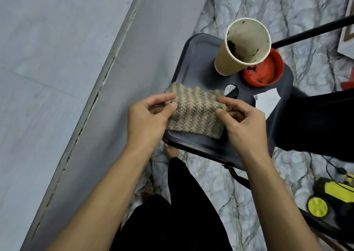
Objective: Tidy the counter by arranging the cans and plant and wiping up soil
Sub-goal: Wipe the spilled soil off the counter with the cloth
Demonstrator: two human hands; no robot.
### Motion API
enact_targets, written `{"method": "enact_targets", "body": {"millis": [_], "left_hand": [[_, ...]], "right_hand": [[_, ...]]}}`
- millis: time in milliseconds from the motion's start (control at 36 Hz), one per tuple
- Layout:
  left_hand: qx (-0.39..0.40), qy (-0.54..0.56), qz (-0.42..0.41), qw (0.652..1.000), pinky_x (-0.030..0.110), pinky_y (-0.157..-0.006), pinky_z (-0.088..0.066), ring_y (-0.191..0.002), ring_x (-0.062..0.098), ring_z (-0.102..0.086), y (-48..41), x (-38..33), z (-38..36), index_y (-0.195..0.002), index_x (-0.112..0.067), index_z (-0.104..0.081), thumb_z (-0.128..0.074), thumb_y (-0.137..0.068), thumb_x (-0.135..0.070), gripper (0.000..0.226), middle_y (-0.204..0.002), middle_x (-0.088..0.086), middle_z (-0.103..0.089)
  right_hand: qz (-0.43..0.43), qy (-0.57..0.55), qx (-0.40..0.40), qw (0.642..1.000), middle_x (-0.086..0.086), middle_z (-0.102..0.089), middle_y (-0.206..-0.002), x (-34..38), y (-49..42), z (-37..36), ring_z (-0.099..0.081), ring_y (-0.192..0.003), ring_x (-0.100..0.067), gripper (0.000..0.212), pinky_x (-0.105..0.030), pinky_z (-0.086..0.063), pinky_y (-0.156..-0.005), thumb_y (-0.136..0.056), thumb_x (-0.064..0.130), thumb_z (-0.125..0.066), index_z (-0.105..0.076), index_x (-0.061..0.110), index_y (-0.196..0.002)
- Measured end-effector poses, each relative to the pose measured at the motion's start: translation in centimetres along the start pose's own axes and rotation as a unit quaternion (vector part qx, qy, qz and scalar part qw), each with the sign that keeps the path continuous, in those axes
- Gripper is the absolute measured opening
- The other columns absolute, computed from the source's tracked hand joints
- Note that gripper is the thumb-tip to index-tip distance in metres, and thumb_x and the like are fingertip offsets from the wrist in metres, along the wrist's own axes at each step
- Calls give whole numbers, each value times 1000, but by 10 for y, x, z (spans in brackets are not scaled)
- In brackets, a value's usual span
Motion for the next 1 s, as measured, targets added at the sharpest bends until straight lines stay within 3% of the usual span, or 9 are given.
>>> {"method": "enact_targets", "body": {"millis": [139,333,556,667,806,861,944,1000], "left_hand": [[-3,-14,4,1000,18,-82,-58,-86,7,-77,-7,3,-2,-90,-35,-82,-83,-85,-13,23,-85,-9,-81],[-8,-35,10,999,19,-81,-58,-86,5,-77,-12,6,-5,-88,-38,-81,-84,-85,-15,24,-87,-13,-81],[-24,-90,-15,996,13,-72,-55,-83,2,-73,-9,4,-9,-89,-38,-79,-83,-86,-18,21,-85,-16,-78],[-34,-170,-68,982,18,-78,-52,-95,-1,-66,0,-2,-11,-99,-38,-76,-78,-89,-23,18,-106,-15,-70],[-40,-240,-128,961,37,-103,-51,-118,7,-58,17,-13,-12,-116,-30,-73,-73,-91,-24,25,-122,-13,-61],[-37,-266,-141,953,29,-111,-43,-126,10,-56,24,-18,-12,-122,-26,-72,-72,-92,-23,30,-131,-9,-61],[-29,-294,-147,944,6,-109,-27,-133,10,-51,35,-25,-11,-131,-25,-69,-71,-93,-23,38,-142,-7,-59],[-16,-300,-153,941,14,-115,-30,-135,11,-51,42,-29,-11,-136,-22,-66,-71,-94,-22,41,-144,-6,-59]], "right_hand": [[-13,0,7,1000,-1,-57,-88,-5,-6,-1,-53,-72,-12,24,-19,-46,-72,-92,6,-74,-79,19,-112],[-28,6,11,1000,-1,-58,-87,-7,-10,-2,-53,-70,-10,25,-17,-46,-70,-91,5,-75,-79,16,-112],[-9,53,19,998,-1,-59,-89,-3,-9,2,-55,-71,-9,23,-17,-47,-72,-91,8,-75,-79,19,-111],[23,112,13,993,2,-62,-95,4,-5,6,-62,-79,-8,25,-8,-45,-73,-90,15,-77,-78,22,-114],[60,178,24,982,6,-60,-102,14,3,12,-61,-92,-6,28,-4,-40,-77,-91,27,-77,-76,27,-119],[77,192,26,978,8,-61,-108,18,6,14,-60,-97,-4,29,-2,-38,-81,-91,30,-77,-76,26,-119],[102,208,45,972,10,-64,-120,27,13,17,-59,-112,-2,32,-1,-36,-90,-91,33,-74,-74,23,-122],[120,213,62,968,10,-65,-125,34,18,18,-57,-117,-1,35,0,-33,-94,-92,33,-74,-73,21,-124]]}}
Point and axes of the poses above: each hand's wrist, its own y-axis away from the middle knuckle, its own z-axis out of the back of the hand, x = y × z, the point moved 1 cm from there along -y, towards the middle knuckle
